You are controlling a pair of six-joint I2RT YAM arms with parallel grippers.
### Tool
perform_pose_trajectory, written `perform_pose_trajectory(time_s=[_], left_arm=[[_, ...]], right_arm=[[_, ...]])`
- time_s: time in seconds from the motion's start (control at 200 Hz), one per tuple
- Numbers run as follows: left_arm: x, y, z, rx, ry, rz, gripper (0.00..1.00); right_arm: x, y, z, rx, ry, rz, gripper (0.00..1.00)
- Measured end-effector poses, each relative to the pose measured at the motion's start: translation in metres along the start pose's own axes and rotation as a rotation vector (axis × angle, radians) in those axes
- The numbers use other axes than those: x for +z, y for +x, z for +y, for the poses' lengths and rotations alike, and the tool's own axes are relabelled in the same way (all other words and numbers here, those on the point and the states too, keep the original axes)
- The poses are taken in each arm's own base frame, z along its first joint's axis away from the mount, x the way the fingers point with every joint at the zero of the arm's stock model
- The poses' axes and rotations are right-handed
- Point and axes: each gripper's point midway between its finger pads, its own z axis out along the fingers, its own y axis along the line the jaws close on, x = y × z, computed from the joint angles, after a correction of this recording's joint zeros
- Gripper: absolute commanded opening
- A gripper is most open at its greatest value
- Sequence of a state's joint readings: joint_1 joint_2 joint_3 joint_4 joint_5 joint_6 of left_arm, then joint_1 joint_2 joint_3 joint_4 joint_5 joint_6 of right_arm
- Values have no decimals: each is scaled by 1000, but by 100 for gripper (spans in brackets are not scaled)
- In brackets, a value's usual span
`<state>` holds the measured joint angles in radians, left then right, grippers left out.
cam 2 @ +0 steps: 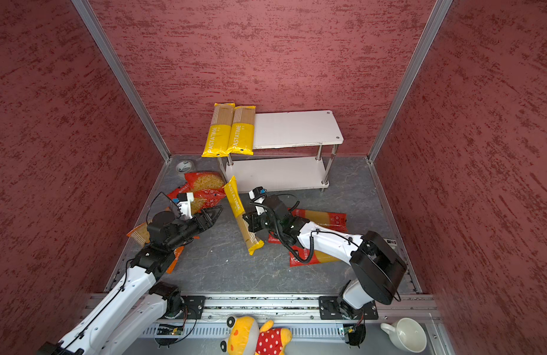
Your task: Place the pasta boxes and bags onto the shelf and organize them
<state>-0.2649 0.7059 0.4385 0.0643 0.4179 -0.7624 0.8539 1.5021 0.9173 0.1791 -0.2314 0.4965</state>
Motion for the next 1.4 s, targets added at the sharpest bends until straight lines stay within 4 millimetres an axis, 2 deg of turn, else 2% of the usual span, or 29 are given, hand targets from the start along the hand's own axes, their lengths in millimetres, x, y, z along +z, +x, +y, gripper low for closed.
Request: perform_pose_trajectory(time_s=[0.25,0.411,0.516,0.726,0.872,1.007,1.182,1.403], left_arm=[[-2,-14,-39,43,195,-13,78],[-5,-29,-63,59,310,-57,80],[-6,-36,-79,77,393,-76,80],[-6,-44,-97,102,481,-85,77],[-7,-60,-125,158,558,-107,74],[-3,-70,-141,195,605,-107,65],[7,-72,-142,197,618,-88,42],[14,-70,-141,196,607,-63,22]], right_arm=[[-36,-50,48,-130,-146,-179,0],[-58,-72,77,-190,-248,-272,0],[-65,-82,89,-200,-309,-310,0],[-82,-99,109,-178,-431,-374,0],[-90,-106,115,-175,-481,-399,0],[-90,-108,117,-163,-503,-401,0],[-92,-113,115,-148,-508,-418,0],[-92,-115,98,-125,-468,-458,18]])
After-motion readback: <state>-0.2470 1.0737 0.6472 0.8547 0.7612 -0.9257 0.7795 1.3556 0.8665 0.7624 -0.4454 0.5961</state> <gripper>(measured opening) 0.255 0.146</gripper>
